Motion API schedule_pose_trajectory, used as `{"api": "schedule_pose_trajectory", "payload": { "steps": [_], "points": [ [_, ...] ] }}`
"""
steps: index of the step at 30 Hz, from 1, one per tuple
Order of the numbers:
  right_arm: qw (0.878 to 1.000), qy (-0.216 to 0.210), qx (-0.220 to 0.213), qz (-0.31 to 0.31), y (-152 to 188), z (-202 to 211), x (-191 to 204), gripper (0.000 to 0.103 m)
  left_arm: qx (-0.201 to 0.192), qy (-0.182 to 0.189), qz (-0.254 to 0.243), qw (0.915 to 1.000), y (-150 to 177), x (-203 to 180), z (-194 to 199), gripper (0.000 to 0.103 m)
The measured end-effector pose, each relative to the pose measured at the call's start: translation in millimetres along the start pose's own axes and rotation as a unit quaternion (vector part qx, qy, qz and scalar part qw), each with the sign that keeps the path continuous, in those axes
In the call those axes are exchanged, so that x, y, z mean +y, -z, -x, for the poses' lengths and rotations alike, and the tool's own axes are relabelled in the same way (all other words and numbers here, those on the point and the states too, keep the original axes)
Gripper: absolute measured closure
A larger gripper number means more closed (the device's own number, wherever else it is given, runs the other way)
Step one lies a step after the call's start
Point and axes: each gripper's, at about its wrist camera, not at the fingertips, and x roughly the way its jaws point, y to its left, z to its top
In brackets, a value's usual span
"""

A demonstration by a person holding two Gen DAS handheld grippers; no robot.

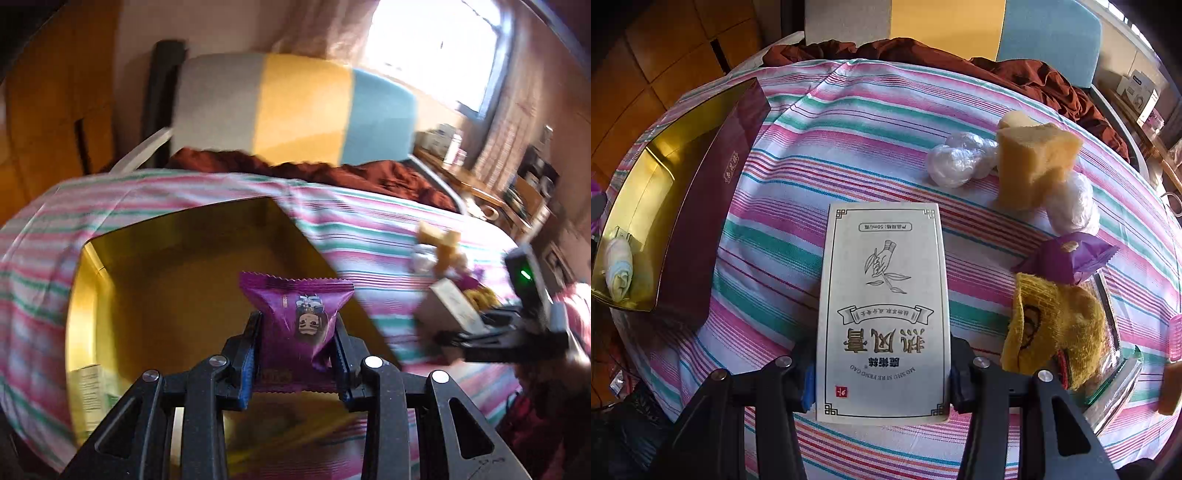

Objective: Organize objects
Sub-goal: 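Carry the purple packet into the gold tray and open the left tool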

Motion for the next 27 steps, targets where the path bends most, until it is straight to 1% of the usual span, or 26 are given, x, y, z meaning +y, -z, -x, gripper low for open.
{"api": "schedule_pose_trajectory", "payload": {
  "steps": [2,4,6,10,13,15,18,22,27],
  "points": [
    [1.0,0.007,0.001,0.006,-1,-3,2,0.051,0.011,-0.034,0.025,0.999,-6,30,-5,0.068],
    [1.0,0.015,-0.002,0.011,0,-1,5,0.052,0.022,-0.055,0.053,0.9968,-13,60,-11,0.068],
    [1.0,0.022,-0.004,0.017,1,-1,7,0.052,0.037,-0.081,0.069,0.9936,-16,83,-18,0.068],
    [1.0,0.018,-0.004,0.014,1,0,2,0.052,0.054,-0.115,0.075,0.989,-18,110,-31,0.068],
    [1.0,0.018,-0.004,0.014,0,-1,3,0.051,0.074,-0.124,0.078,0.9864,-18,121,-46,0.068],
    [1.0,0.017,-0.004,0.013,0,-2,3,0.051,0.091,-0.121,0.083,0.985,-16,126,-55,0.068],
    [1.0,0.017,-0.004,0.013,-1,-3,2,0.051,0.103,-0.127,0.088,0.9827,-11,133,-63,0.068],
    [1.0,0.016,-0.003,0.012,-2,-4,2,0.051,0.109,-0.127,0.097,0.981,-7,137,-67,0.067],
    [1.0,0.016,-0.003,0.013,0,-3,1,0.051,0.098,-0.13,0.098,0.9818,-5,136,-59,0.064]
  ]
}}
